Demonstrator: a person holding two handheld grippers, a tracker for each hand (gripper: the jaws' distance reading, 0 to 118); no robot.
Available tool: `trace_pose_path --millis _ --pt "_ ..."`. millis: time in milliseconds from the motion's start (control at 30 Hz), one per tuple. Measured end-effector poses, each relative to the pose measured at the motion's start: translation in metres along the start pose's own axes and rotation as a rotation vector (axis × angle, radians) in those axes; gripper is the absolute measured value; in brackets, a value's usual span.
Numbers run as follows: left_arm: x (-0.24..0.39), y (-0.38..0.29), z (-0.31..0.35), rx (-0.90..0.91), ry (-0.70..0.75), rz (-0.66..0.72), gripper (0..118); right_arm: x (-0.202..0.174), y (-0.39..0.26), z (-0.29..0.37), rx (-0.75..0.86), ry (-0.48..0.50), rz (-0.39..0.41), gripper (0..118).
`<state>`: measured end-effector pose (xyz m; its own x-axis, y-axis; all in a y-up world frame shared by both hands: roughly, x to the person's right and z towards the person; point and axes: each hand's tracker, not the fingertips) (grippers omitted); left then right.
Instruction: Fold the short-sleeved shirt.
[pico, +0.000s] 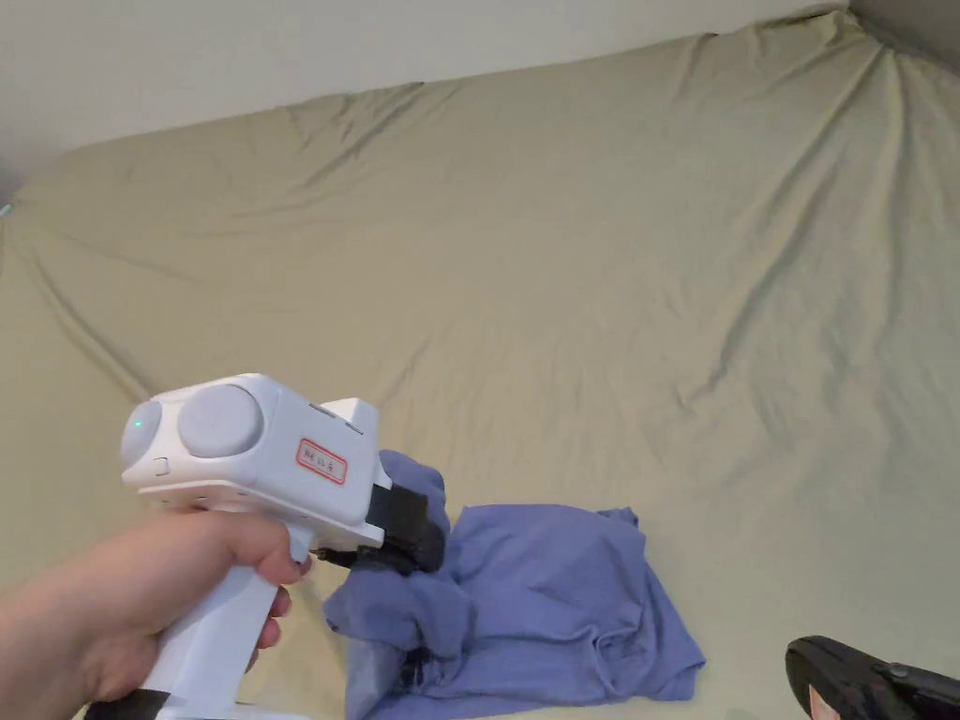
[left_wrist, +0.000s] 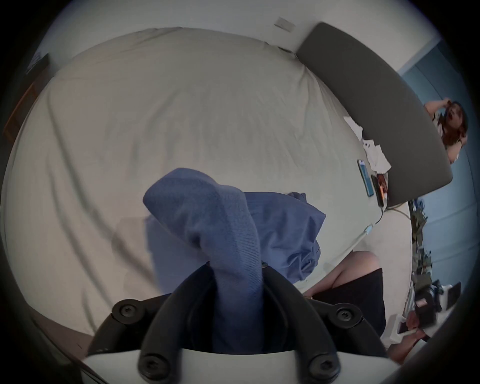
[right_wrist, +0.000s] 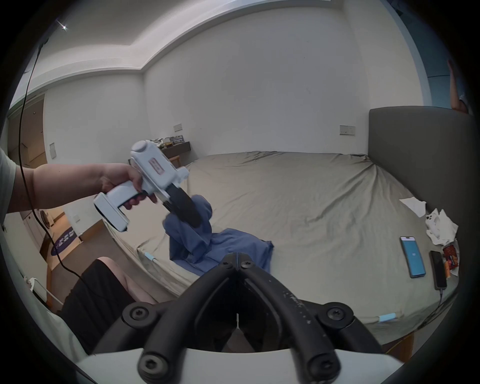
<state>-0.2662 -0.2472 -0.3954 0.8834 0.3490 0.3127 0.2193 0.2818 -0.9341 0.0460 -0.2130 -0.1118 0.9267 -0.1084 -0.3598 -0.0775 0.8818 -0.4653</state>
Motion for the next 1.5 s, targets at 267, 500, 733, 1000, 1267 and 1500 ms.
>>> trace_pose_path --millis 267,500,733,1000,1267,1500 --pt "0.066 0.022 -0.096 -0.070 0.029 -0.007 46 0.019 -0.016 0.025 -0.021 -0.065 -0.022 2" --pt "0.076 0.012 -0.029 0.052 -0.245 -0.074 69 0.027 -0.018 0.024 -0.016 -0.067 -0.035 2" --pt "0.040 -0.014 -0.026 0.145 0.089 -0.063 0 0.025 -0.023 0.009 -0.024 -0.021 -0.051 2" --pt "0.116 -0.023 -0.125 0.059 -0.096 -0.042 0 0.020 -0.022 0.008 -0.068 -0.040 -0.034 2" --pt "0.109 -0.041 -0.108 0.103 -0.268 -0.123 0 0.012 -0.010 -0.003 -0.064 -0.036 -0.032 2" --pt "0.006 -0.098 0.049 0.531 -0.243 0.018 0 0.010 0.016 -0.103 -0.077 0.082 -0.018 2"
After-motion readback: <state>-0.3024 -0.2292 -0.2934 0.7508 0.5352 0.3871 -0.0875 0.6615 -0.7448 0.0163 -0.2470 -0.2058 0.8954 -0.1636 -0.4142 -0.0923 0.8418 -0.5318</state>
